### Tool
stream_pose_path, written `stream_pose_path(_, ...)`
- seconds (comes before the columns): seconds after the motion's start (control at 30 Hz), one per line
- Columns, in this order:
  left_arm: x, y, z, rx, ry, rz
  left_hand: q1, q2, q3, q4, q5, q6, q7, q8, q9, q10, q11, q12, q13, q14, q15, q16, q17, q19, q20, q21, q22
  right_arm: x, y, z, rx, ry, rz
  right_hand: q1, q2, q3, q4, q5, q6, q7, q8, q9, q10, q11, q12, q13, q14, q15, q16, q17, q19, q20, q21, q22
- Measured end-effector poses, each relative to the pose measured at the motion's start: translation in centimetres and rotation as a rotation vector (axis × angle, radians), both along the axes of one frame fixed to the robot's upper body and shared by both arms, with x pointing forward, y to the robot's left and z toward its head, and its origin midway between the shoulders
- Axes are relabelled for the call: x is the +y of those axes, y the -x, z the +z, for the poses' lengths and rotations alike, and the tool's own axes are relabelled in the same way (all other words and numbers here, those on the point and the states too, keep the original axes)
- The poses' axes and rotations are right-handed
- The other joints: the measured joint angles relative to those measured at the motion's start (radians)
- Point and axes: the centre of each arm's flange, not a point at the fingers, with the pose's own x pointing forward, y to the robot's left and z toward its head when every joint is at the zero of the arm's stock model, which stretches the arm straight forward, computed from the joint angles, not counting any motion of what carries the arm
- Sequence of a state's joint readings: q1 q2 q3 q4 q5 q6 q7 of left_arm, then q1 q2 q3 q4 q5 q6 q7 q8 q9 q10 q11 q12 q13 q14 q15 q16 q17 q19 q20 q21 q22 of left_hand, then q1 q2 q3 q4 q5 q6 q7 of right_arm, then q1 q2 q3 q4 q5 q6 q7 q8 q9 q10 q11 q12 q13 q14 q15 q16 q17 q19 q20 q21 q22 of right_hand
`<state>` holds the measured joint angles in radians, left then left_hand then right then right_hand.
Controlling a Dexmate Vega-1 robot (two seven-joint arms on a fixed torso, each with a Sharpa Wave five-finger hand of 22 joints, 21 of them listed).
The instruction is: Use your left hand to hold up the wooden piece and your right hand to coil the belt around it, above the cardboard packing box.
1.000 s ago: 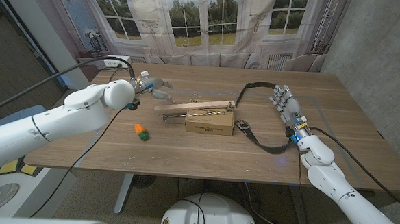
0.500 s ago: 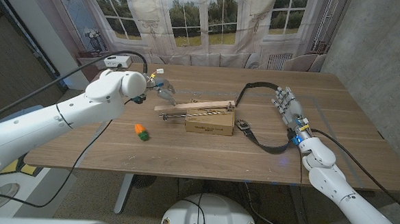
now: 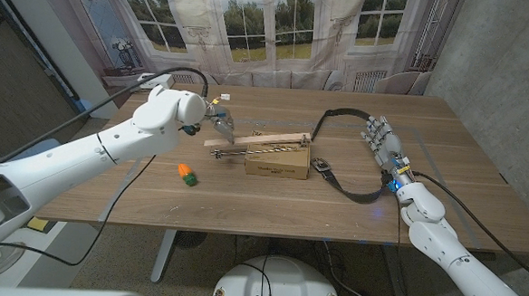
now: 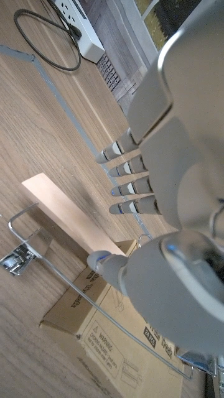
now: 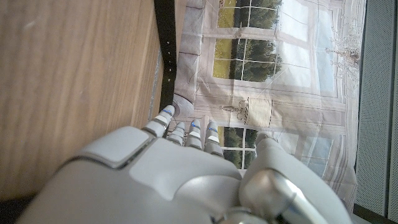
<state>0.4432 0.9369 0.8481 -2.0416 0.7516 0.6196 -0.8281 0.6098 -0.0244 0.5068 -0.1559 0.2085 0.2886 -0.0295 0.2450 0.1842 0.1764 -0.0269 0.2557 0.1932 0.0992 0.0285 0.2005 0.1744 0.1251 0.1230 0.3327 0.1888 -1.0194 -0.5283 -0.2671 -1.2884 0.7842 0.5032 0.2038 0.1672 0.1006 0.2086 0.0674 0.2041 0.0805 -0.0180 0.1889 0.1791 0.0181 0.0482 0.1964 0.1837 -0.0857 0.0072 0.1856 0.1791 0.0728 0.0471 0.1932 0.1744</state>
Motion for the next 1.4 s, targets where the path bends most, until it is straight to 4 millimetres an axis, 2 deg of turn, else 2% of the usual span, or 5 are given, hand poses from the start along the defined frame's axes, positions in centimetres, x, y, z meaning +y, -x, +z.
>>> stream_pose_path(0.47,-1.8,-0.9,-0.7,0.001,-0.079,0.013,0.044,-0.012,-0.015,-0.007,0.000,0.073,0.016,0.007,0.000,0.050,-0.018,0.007,0.000,0.066,-0.035,0.012,0.000,0.022,-0.004,-0.004,0.000,-0.6,-0.9,-0.1,0.006,-0.013,0.002,0.000,0.000,0.000,0.000,0.000,0.000,0.000,0.000,0.000,0.004,0.004,0.000,0.005,0.007,0.007,0.007,0.000,0.004,0.004,0.000,0.000)
stream_pose_path(0.83,-3.4,-1.5,-1.8,-0.037,-0.116,0.000,0.070,-0.009,-0.033,-0.005,0.000,0.063,0.013,-0.002,0.005,0.083,-0.026,0.011,0.005,0.119,-0.052,0.020,0.005,0.053,-0.005,-0.004,0.000,-1.5,-1.4,-0.3,0.011,-0.026,-0.003,-0.004,-0.004,0.000,0.000,0.000,0.000,0.000,0.000,0.000,0.009,0.009,0.000,0.005,0.012,0.012,0.007,0.000,0.007,0.007,0.000,0.000)
stream_pose_path(1.03,-4.0,-2.1,-2.5,-0.044,-0.102,-0.018,0.094,0.007,-0.050,0.003,0.000,0.063,0.014,-0.009,0.005,0.129,-0.022,0.015,0.007,0.161,-0.068,0.020,0.005,0.152,-0.052,0.028,0.000,-1.9,-1.7,-0.4,0.016,-0.029,-0.007,-0.004,-0.004,0.000,0.000,0.000,0.000,0.000,0.000,0.000,0.009,0.009,0.000,0.005,0.012,0.012,0.007,0.005,0.007,0.007,0.000,0.000)
stream_pose_path(1.33,-4.2,-3.1,-3.9,-0.025,-0.048,-0.041,0.129,0.032,-0.068,0.004,-0.005,0.070,0.014,-0.020,0.005,0.178,-0.025,0.019,0.010,0.252,-0.070,0.037,0.005,0.254,-0.010,0.049,-0.003,-2.2,-2.0,-0.5,0.021,-0.029,-0.010,-0.004,-0.004,0.000,0.000,0.000,0.005,-0.005,0.000,0.000,0.015,0.004,0.000,0.005,0.018,0.018,0.007,0.005,0.007,0.007,0.000,0.000)
stream_pose_path(1.4,-4.1,-3.2,-4.1,-0.020,-0.043,-0.038,0.140,0.043,-0.068,0.004,-0.006,0.074,0.011,-0.020,0.005,0.192,-0.026,0.019,0.010,0.267,-0.070,0.044,0.005,0.266,-0.013,0.054,-0.003,-2.2,-2.0,-0.5,0.020,-0.029,-0.010,-0.004,-0.004,0.000,0.000,0.000,0.005,-0.005,0.000,0.000,0.015,0.004,0.000,0.005,0.020,0.020,0.009,0.005,0.007,0.007,0.001,0.000)
